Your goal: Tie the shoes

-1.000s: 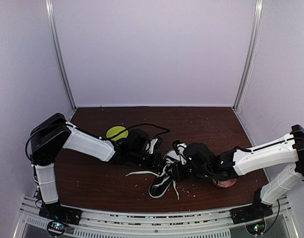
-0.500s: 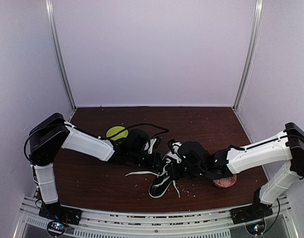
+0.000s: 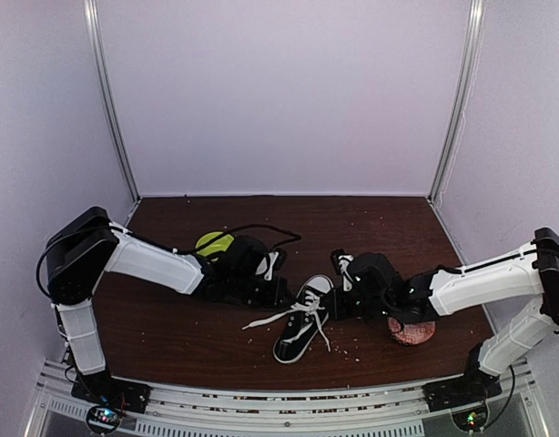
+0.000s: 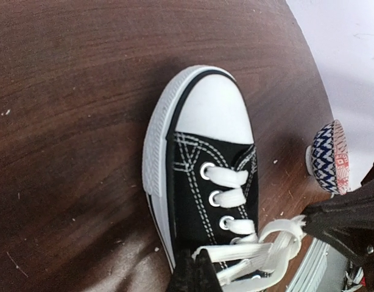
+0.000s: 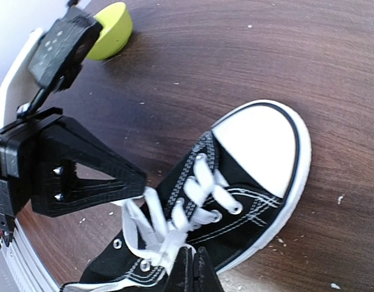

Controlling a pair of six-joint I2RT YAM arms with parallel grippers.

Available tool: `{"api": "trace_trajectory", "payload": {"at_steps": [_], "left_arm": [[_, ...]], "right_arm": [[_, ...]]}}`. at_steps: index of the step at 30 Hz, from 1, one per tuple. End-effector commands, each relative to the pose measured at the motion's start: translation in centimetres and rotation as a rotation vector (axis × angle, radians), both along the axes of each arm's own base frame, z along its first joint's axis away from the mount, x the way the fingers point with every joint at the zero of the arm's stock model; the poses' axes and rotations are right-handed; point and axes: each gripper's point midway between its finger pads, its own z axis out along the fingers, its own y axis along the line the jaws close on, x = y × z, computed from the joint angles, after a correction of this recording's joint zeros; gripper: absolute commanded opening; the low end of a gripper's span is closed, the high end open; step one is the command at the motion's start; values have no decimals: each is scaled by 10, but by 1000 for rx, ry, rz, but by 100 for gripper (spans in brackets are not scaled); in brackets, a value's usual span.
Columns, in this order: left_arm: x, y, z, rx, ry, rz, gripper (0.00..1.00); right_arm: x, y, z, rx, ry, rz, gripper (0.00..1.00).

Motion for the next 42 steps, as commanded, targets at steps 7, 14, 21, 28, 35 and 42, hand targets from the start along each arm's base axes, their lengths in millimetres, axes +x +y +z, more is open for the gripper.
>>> {"api": "trace_trajectory", "payload": {"at_steps": [7,14,21,28,35,42], "left_arm": [[11,32,-4,51,-37,78,0],[16,57,-9,95,-49,133,0],[16,74,-15,125,-48,166,0],[16,86,-19,144,-49,194,0],[15,93,-23,159,-46,209,0],[17,96,-22,161,-50,220,0]], "right_arm": [[12,-23,-11,66,54,-76,0],[17,-34,-19,81,77,-112,0],[21,-46,-26,74,91,-142,0],[22,-58,-31,66,100,-171,0],[24,-69,-33,60,100,-197,0],[24,-75,-34,63,97,-205,0]]}}
